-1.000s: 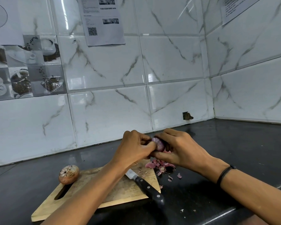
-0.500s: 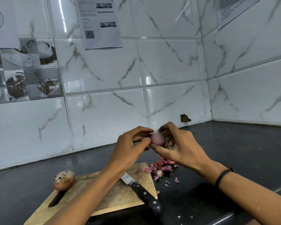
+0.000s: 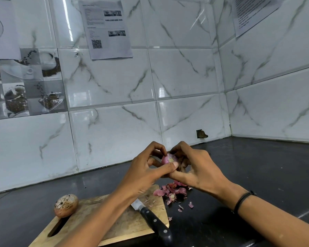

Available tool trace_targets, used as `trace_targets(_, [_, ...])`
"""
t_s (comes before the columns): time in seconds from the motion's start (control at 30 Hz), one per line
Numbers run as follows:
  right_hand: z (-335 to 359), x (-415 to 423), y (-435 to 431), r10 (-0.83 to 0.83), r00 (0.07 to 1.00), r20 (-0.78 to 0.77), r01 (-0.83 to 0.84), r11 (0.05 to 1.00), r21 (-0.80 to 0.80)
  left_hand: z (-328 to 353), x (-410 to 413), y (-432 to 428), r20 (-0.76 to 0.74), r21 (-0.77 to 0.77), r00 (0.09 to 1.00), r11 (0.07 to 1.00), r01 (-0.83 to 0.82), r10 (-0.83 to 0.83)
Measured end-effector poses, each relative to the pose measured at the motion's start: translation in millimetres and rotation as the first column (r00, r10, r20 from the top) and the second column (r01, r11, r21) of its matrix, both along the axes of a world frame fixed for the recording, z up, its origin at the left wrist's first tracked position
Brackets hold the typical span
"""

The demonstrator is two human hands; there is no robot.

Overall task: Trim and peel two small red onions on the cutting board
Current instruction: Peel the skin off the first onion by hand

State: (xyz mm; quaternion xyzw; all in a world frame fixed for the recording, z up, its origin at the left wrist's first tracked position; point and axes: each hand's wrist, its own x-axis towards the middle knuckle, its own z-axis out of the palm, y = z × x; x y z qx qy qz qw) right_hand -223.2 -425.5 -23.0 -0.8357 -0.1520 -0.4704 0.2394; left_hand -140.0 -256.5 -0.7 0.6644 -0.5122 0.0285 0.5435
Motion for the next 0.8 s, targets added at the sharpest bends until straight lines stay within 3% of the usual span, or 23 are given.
trace_targets(0.13, [0.3,0.9,2.1,-0.007,1.000,-0.012,0.007,1.000,-0.012,-0.9,3.6,-3.1,-0.069,-0.036,0.997,0.999,-0.023,0.020])
trace_targets(0.43, [-1.0,-0.5,6.4,0.042,0.998,-0.039,-0.037,0.991,0.132,0.1,2.1,-4.1,-0.145,-0.113,0.987,0.990,-0.081,0.064])
trace_targets(0.67, [-0.1,-1.2,4.0,0.012,0.999,-0.053,-0.006,0.994,0.112,-1.6,6.4,-1.5,-0.134,-0.065,0.990,0.996,-0.058,0.049])
trace_targets(0.8, [-1.0,0.5,2.6,0.018,0.999,-0.046,-0.012,0.992,0.126,-0.5,6.5,0.8,-0.054,-0.064,0.993,0.992,-0.106,0.102])
